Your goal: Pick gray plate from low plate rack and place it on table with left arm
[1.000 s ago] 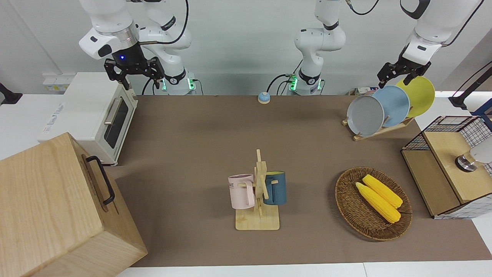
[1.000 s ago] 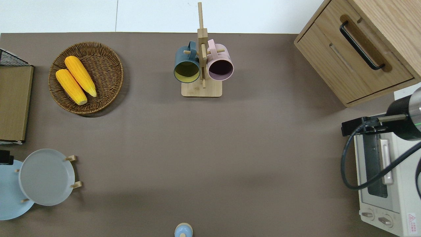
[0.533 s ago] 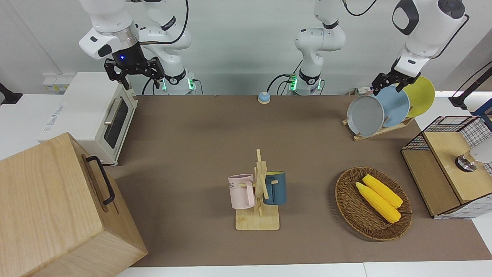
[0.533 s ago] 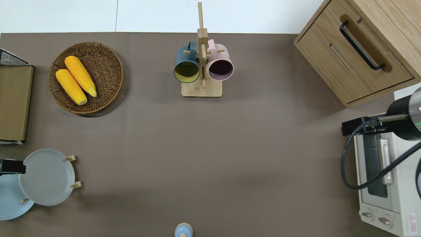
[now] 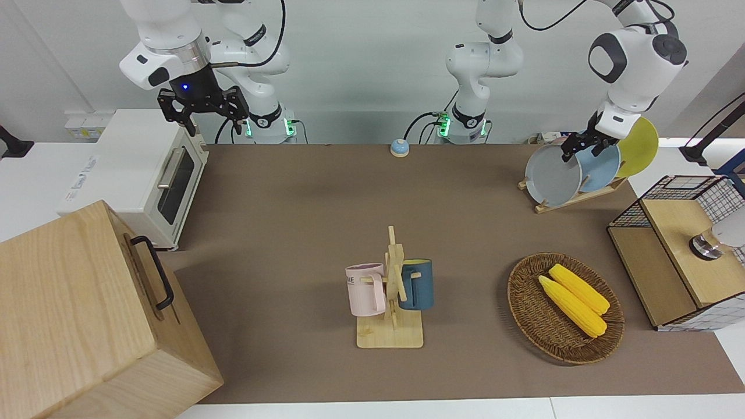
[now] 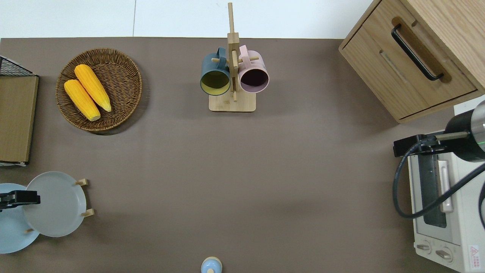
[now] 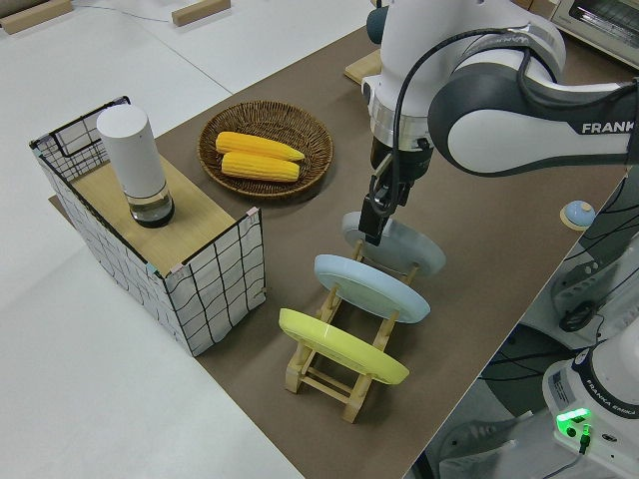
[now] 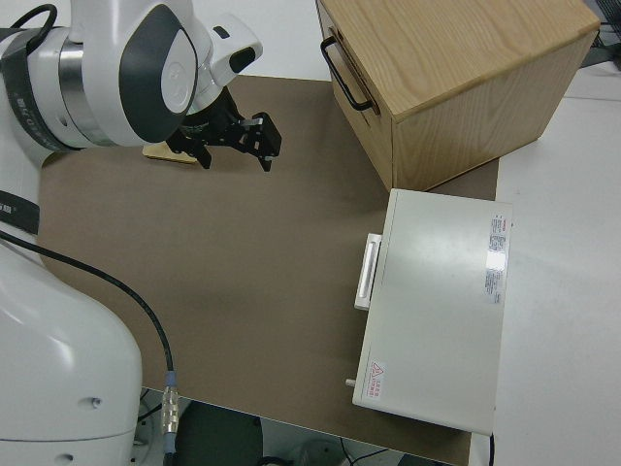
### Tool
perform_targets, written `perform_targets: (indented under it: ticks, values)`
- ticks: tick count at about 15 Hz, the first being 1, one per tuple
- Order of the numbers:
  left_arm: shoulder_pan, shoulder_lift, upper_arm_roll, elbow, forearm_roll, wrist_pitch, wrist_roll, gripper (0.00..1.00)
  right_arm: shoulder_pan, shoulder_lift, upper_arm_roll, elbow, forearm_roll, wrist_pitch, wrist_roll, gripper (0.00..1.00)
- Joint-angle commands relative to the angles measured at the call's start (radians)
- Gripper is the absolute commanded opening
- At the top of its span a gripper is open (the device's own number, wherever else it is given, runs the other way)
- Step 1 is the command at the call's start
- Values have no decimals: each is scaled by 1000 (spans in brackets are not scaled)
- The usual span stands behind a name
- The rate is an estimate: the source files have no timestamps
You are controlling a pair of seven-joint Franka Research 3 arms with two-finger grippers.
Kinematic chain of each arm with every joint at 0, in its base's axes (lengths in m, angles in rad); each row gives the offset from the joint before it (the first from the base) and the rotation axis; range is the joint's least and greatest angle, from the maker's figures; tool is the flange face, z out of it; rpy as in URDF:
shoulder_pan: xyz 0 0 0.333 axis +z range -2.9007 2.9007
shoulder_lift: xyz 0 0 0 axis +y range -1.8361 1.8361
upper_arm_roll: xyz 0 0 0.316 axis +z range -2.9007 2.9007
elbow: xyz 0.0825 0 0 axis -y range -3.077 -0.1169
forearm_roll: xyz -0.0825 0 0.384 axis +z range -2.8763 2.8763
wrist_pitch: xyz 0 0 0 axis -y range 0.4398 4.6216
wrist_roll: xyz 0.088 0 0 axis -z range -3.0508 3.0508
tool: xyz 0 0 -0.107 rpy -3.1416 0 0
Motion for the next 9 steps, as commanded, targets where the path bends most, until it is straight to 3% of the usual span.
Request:
perform_targets:
  ticks: [1,3,5,8,9]
  values:
    - [-10,-40,6,-84,9,59,-12,989,-25,-2,18,7,19,-15,9,987]
    - [-11,-38,8,-99,7,65,-13,981,-25,-2,18,7,19,-15,9,987]
    - [-13,-38,8,-102,5,65,-13,795,-25,-2,18,7,19,-15,9,990]
    - [-16,-30,6,-105,-14,60,-10,350,-25,-2,18,7,19,-15,9,990]
    - [-22,-29,8,-107,-22,59,-10,283,-25,-2,18,7,19,-15,9,990]
